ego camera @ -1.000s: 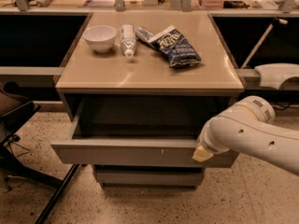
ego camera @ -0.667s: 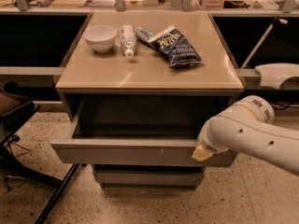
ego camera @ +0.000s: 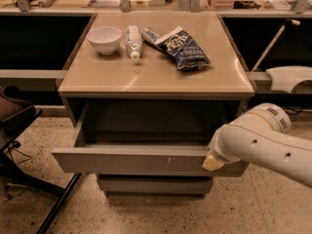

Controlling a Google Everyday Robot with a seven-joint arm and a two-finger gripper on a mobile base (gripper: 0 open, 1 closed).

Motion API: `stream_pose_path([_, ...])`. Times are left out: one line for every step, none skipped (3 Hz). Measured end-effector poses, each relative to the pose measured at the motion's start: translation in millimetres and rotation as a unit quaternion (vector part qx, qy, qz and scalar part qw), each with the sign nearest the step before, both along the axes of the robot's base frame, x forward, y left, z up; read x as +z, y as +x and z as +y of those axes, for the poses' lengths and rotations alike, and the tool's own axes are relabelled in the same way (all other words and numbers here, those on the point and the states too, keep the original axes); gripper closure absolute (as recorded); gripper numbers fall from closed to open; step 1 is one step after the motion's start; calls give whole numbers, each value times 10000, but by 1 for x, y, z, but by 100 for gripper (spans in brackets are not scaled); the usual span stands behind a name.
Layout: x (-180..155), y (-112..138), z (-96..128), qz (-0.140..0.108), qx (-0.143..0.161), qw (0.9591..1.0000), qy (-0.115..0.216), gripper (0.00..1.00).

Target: Open top drawer

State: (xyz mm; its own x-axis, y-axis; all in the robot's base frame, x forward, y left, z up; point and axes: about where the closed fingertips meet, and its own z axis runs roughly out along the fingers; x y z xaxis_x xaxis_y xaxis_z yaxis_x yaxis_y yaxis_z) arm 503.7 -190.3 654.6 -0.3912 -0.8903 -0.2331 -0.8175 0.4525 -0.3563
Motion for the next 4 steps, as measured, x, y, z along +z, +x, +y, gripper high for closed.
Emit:
stream_pose_path([1,-10,-5,-15,2,10000,-35,100])
stream_pose_path([2,-10,-4,-15,2,10000,-35,100])
stream_pose_path([3,-20,-10,-29,-2,10000,-67,100])
stream_pose_path([4,-20,-9,-29,-2,10000,-67,100])
